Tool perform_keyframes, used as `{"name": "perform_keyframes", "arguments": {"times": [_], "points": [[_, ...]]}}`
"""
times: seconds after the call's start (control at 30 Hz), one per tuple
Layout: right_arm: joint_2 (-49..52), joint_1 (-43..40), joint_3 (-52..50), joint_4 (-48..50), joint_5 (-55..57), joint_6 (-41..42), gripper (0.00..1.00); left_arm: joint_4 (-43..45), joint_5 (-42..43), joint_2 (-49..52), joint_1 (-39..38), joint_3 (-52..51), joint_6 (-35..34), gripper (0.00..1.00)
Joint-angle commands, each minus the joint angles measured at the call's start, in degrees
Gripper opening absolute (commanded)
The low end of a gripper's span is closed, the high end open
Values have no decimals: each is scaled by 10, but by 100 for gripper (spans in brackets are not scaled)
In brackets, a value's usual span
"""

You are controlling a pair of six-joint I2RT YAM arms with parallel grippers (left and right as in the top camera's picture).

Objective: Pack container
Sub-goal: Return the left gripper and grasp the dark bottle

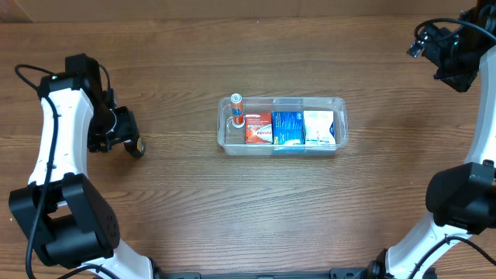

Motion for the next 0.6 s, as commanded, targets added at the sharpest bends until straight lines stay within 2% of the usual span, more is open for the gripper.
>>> {"name": "perform_keyframes", "arguments": {"times": [0.0,0.13,0.17,0.37,0.47,0.57], "points": [[-19,1,13,2,1,0,100,50,0,-4,0,-38,22,64],[-19,1,13,2,1,0,100,95,10,-4,0,-57,24,59],[-19,1,13,2,1,0,100,101,11,-4,0,-62,24,50],[-19,1,13,2,1,0,100,97,19,-4,0,-65,26,18],[-19,1,13,2,1,0,100,22,42,-10,0,-4,25,12],[-19,1,13,2,1,0,100,-91,89,-35,-14,139,26,13]]}}
